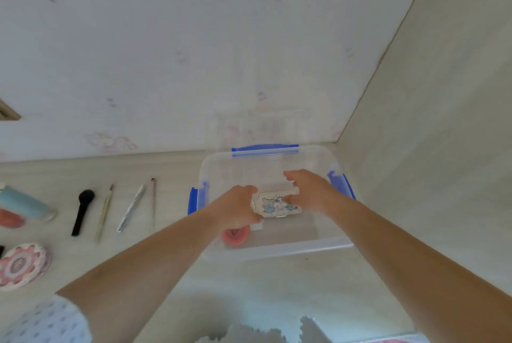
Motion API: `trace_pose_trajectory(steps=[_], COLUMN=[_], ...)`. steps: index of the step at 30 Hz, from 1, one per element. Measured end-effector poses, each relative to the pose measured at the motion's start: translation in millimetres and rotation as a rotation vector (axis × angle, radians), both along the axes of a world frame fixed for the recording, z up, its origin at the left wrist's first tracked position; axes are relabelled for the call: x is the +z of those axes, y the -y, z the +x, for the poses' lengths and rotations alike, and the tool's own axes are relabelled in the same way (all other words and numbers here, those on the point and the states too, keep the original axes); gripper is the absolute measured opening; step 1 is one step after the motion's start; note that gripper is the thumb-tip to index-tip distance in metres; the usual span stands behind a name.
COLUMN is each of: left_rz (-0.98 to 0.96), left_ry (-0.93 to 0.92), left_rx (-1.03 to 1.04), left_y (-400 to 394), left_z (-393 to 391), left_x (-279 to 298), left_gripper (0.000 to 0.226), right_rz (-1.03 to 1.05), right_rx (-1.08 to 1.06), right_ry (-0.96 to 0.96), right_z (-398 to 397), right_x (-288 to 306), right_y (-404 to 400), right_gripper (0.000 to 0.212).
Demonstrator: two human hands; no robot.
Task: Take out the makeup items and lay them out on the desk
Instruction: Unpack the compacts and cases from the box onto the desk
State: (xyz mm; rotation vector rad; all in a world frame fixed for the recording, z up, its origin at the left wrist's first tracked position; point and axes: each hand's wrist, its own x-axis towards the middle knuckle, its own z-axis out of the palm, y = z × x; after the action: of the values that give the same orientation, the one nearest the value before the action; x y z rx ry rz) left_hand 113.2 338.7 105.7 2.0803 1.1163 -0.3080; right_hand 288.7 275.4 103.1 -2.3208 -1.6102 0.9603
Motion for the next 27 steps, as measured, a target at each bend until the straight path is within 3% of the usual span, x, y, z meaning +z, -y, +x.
trace_pose_trajectory(steps=[4,9,13,18,27], left_rz=[0.202,0.225,0.299,0.346,0.286], left_ry=[-0.449,-0.655,-0.687,-0.672,-0.654], left_rx=[-0.271,-0.346,-0.407,-0.505,-0.488], left_y=[-2.5,-3.5,-2.0,0.1,1.9], left_z=[12.0,21.3,26.6,31.4,27.6], left_x=[-14.2,-29.4,-36.7,-40.1,-46.9], left_gripper=[0.049,0.046,0.052,0.042,0.045], right_rz=[-0.154,-0.193,-0.152,-0.096,-0.097], right_rx=[0.288,0.401,0.418,0.393,0.372], right_ry=[0.295,0.38,0.484,0.538,0.485], right_z=[2.5,2.0,-1.5,-5.8,-4.6], right_x=[-24.1,-43.1,-50.4,-59.1,-55.8], right_y=[-14.3,-21.7,-25.7,-23.3,-24.6], right_gripper=[0.046,0.054,0.044,0.037,0.063])
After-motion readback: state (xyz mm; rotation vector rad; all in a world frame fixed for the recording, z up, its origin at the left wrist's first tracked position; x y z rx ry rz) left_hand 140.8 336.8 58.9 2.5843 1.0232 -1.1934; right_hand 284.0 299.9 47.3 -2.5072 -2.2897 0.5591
